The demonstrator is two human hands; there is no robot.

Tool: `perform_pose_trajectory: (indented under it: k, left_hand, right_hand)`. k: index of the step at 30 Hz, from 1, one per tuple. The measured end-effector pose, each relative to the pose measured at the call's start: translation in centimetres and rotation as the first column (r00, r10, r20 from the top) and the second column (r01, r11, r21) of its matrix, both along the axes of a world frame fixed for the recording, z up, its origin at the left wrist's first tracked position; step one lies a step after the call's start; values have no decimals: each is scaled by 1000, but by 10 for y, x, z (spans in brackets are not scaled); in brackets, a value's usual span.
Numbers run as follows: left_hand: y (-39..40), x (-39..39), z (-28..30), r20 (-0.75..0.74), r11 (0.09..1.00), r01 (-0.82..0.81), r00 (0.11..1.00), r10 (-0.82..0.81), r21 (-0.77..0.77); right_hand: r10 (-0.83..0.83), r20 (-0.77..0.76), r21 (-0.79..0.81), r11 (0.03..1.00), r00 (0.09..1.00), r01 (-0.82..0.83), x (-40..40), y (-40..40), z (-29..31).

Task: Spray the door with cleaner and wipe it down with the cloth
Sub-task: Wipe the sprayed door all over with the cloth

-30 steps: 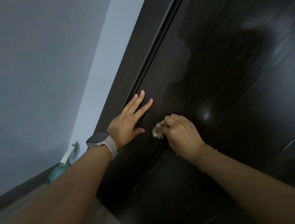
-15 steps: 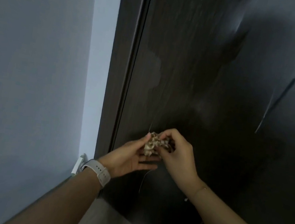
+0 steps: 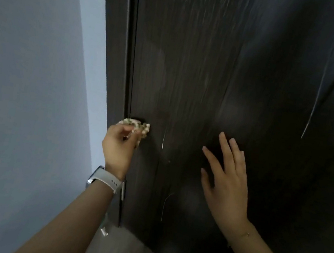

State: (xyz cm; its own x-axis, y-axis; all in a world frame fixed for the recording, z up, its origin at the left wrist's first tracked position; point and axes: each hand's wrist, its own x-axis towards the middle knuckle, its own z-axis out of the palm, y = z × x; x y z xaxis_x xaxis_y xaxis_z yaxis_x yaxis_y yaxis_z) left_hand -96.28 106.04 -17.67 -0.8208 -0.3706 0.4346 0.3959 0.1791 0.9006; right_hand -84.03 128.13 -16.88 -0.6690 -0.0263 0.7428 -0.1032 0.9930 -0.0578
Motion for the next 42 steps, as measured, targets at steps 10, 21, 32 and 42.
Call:
perform_pose_trajectory:
  k: [10, 21, 32, 42]
  left_hand:
    - [38, -8, -9, -183, 934, -254, 960, 211, -253]
    - [30, -6, -3, 67, 983, -2, 998, -10, 182]
    - [48, 5, -14, -21, 992, -95, 995, 97, 87]
    - [43, 8, 14, -43, 997, 70, 997, -71, -12]
  right_hand:
    - [14, -10, 113, 994, 1000, -13, -6, 18, -4]
    - [7, -30, 75, 997, 1000, -5, -8, 12, -5]
    - [-4, -37, 91, 996, 999, 7, -7, 13, -3]
    - [-22, -33, 110, 994, 999, 25, -12, 14, -7]
